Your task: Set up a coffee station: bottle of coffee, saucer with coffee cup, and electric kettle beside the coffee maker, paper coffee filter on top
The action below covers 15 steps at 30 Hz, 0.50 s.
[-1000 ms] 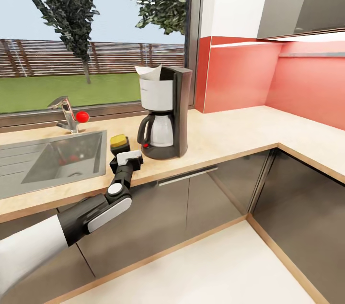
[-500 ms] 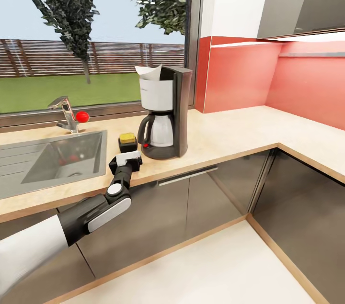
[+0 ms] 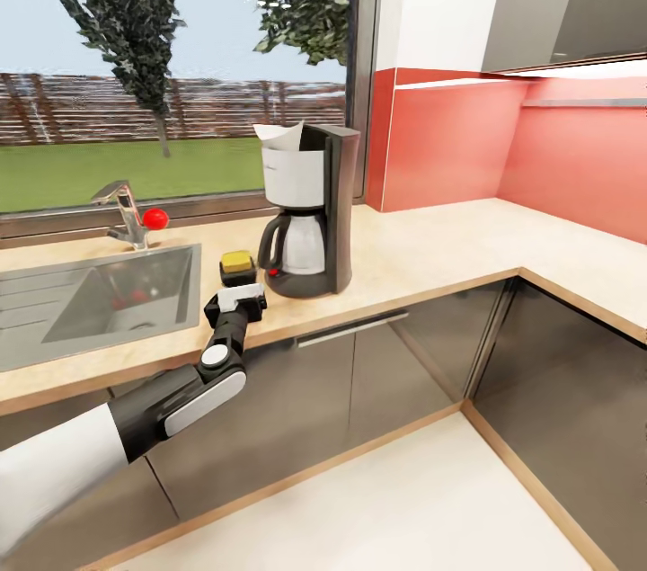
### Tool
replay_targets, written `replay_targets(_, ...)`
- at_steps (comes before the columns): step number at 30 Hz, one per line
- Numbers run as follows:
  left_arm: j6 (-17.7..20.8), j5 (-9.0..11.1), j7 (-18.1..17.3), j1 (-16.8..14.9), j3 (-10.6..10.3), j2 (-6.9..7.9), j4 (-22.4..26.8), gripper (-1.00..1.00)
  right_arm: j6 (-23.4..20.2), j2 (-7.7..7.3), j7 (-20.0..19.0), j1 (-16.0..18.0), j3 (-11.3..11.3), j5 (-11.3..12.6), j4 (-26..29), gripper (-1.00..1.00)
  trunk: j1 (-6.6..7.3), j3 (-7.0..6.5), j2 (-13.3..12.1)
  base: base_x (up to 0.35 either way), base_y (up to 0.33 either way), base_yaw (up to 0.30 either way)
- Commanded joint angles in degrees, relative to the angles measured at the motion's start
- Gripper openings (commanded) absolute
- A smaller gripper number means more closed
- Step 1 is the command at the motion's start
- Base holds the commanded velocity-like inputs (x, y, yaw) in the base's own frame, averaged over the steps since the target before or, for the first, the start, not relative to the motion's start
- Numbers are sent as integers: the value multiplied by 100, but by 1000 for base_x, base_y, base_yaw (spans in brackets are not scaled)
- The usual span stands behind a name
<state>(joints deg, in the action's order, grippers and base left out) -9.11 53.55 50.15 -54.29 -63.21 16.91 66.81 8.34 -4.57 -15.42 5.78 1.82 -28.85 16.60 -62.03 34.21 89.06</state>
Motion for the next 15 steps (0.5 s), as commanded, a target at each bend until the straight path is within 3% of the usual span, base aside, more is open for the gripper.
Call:
replay_targets(1,-58,59,18,-11,-25,5,7,100,19,0,-23,2,21,-33,2,100,1,6,4,-52,0,0)
replay_targets(5,-59,59,20,-11,-25,5,7,100,22,0,-23,2,21,-33,2,100,1,6,4,-49,0,0)
replay_targets(15,-63,59,34,-11,-25,5,7,100,19,0,-23,2,21,-33,2,100,1,6,4,-171,0,0)
